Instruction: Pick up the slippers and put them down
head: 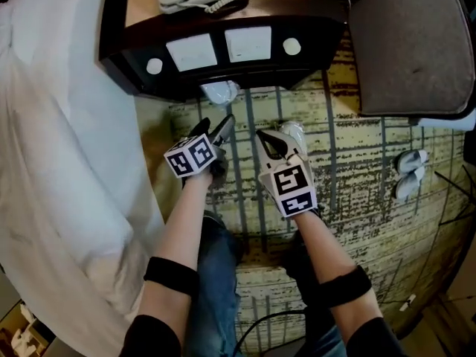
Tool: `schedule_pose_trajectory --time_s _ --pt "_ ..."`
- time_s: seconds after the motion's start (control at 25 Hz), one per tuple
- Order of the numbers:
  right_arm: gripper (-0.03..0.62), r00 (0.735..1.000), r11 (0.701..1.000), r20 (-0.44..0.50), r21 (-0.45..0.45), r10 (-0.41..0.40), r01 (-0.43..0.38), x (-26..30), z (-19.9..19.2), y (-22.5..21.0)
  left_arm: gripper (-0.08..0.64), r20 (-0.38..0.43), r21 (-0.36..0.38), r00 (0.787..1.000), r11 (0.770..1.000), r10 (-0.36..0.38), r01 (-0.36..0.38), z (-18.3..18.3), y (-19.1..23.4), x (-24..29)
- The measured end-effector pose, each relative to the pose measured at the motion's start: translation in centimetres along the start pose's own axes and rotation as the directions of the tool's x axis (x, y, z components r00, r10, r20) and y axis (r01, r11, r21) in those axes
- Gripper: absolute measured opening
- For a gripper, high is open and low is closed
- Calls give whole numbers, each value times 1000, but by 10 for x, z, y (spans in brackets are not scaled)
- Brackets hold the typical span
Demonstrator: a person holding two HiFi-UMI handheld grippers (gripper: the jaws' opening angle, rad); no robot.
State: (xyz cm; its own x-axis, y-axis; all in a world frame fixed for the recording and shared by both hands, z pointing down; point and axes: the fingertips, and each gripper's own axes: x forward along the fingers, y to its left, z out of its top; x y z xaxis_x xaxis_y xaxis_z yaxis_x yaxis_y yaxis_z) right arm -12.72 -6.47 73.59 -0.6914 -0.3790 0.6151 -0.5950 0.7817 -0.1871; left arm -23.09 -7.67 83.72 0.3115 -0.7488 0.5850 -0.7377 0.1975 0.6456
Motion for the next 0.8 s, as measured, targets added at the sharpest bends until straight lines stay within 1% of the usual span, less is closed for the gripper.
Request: schedule_pose_trajectory --time_s 0.08,0.16,0.28,0.36,0.44,0.56,0.76,0.8 --pt "2 1000 1000 13 0 7 -7 21 -11 0 423 -14 -17 999 999 31 -31 -9 33 20" --pt "2 1000 1000 29 14 6 -7 37 -20 -1 426 -25 -39 999 998 44 -45 -16 61 37" --pt "2 999 999 47 38 -3 1 56 -36 -5 430 -12 -73 1000 997 15 -16 -14 84 61" --pt "2 999 999 46 37 -11 9 67 -49 -10 430 4 -86 1000 996 -14 14 -7 92 75" --pt "2 999 999 43 37 -17 16 76 -58 -14 430 7 -83 999 996 -39 39 -1 95 87" --pt "2 999 999 44 45 -21 19 85 -66 -16 430 -5 -75 998 996 -58 57 4 100 104" --pt "2 999 999 44 39 -31 29 91 -76 -19 427 -26 -96 996 992 -90 87 2 108 119" --pt "2 999 999 44 37 -32 30 92 -77 -19 407 -29 -93 995 991 -101 97 1 107 121"
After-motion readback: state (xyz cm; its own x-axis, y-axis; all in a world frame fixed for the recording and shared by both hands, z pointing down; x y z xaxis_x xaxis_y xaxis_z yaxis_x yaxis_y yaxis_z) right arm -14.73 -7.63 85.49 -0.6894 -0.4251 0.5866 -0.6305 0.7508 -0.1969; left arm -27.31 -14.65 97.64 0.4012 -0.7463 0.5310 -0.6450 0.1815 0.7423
